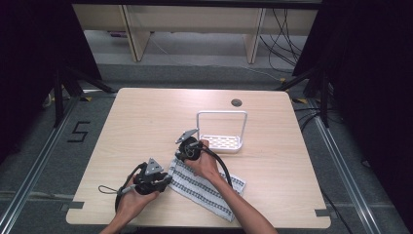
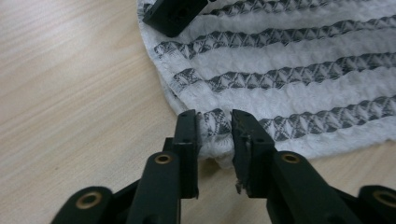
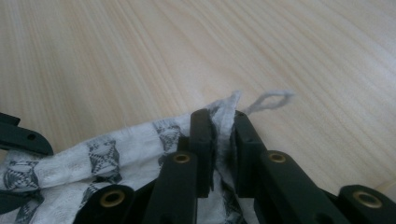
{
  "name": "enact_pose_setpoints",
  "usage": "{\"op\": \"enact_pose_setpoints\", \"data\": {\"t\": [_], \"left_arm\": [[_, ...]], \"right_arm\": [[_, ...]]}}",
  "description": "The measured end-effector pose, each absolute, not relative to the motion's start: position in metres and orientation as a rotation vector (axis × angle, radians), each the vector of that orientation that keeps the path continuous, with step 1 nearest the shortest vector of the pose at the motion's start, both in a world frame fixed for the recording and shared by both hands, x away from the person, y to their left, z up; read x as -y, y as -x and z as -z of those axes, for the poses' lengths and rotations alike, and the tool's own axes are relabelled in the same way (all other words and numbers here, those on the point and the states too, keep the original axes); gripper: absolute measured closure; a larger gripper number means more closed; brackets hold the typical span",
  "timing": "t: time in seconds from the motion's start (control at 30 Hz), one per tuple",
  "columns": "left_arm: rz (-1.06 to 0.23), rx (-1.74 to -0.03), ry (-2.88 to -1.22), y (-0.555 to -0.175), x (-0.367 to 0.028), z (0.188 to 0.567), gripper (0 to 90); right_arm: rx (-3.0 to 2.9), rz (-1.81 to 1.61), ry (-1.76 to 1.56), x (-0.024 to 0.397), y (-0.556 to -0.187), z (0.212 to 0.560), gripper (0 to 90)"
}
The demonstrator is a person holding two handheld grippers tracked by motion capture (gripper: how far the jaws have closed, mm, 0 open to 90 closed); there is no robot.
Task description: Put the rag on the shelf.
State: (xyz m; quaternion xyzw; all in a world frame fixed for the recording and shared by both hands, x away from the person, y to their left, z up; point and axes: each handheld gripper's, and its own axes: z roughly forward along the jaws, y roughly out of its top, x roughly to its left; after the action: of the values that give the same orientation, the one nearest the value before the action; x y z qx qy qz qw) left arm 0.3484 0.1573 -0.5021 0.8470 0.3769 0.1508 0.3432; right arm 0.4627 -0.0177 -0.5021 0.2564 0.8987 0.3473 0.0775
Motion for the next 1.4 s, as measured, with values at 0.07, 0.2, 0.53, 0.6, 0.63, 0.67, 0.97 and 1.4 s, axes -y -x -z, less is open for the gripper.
{"op": "enact_pose_setpoints", "data": {"t": [0.07, 0.2, 0.53, 0.6, 0.63, 0.67, 0.97, 1.4], "left_arm": [[-0.399, -0.943, -2.221, -0.348, -0.158, 0.498, 78.0], [-0.392, -0.942, -2.186, -0.347, -0.155, 0.497, 80.2], [-0.403, -0.896, -2.132, -0.345, -0.153, 0.480, 82.3], [-0.396, -0.886, -2.118, -0.345, -0.151, 0.474, 82.4], [-0.396, -0.873, -2.129, -0.346, -0.151, 0.471, 82.4], [-0.386, -0.853, -2.115, -0.347, -0.150, 0.465, 82.3], [-0.358, -0.776, -2.126, -0.350, -0.141, 0.432, 82.3], [-0.436, -0.590, -2.155, -0.359, -0.116, 0.355, 82.3]], "right_arm": [[-2.667, -1.075, -0.765, 0.021, -0.459, 0.494, 84.5], [-2.639, -1.106, -0.739, 0.025, -0.456, 0.486, 84.6], [-2.590, -1.178, -0.731, 0.043, -0.450, 0.467, 84.6], [-2.585, -1.198, -0.735, 0.048, -0.447, 0.461, 84.6], [-2.583, -1.208, -0.728, 0.050, -0.446, 0.457, 84.7], [-2.560, -1.228, -0.716, 0.056, -0.443, 0.449, 84.6], [-2.469, -1.328, -0.688, 0.082, -0.434, 0.421, 84.7], [-2.281, -1.415, -0.740, 0.128, -0.411, 0.354, 84.9]]}}
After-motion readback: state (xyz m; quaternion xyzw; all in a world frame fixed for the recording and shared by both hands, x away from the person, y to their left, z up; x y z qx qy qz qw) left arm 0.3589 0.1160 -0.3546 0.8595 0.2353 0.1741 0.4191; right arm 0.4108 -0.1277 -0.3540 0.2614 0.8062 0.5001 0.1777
